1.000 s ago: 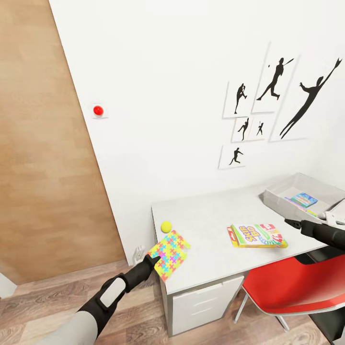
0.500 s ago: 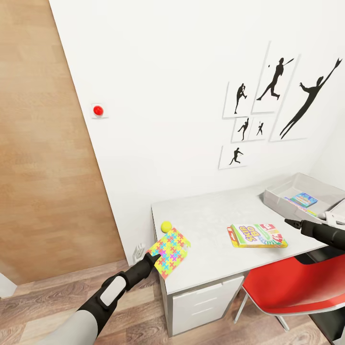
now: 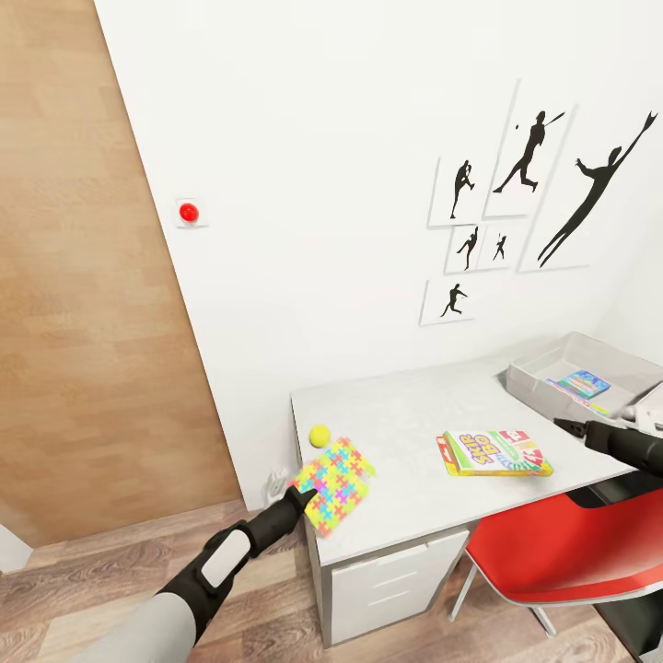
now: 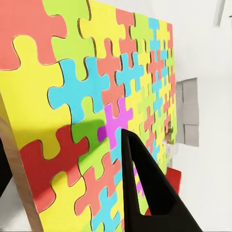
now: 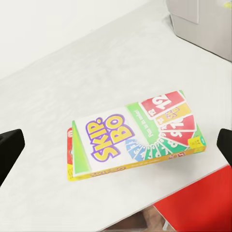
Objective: Put all the toys in the child's room - the three board games (two on the bed and one on the table), the two jigsaw puzzles on the table, and the tennis ball on the table - inside the toy box on the table in the child's room.
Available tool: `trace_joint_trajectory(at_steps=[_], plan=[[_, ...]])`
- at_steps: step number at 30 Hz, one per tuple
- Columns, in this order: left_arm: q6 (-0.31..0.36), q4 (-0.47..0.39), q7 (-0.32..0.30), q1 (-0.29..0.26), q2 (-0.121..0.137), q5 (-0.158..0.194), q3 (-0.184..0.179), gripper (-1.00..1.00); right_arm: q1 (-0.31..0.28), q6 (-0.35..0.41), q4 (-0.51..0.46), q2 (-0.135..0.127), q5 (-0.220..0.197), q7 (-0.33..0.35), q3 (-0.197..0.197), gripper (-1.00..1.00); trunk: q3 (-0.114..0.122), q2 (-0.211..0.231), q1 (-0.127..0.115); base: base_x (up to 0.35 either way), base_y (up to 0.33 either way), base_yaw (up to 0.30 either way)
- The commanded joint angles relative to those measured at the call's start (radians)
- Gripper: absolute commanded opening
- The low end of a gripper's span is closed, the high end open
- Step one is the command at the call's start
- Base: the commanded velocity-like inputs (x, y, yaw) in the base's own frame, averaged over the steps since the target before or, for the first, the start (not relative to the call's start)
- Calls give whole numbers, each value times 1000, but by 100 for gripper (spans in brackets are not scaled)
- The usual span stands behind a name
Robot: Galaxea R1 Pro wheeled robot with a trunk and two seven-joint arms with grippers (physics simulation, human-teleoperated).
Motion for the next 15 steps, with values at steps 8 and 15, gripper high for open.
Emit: trace_joint_trajectory(at_steps=[8,15], plan=[[52,-45,-46,-5,-17,-11,-50,-100,-6,5,-7,-8,10,-1,-11,100,-2,-2,1,0,0,0],[92,-85,-40,-7,-23,-13,-77,-100,-6,5,-8,-9,9,-3,-11,100,-2,-2,1,0,0,0]])
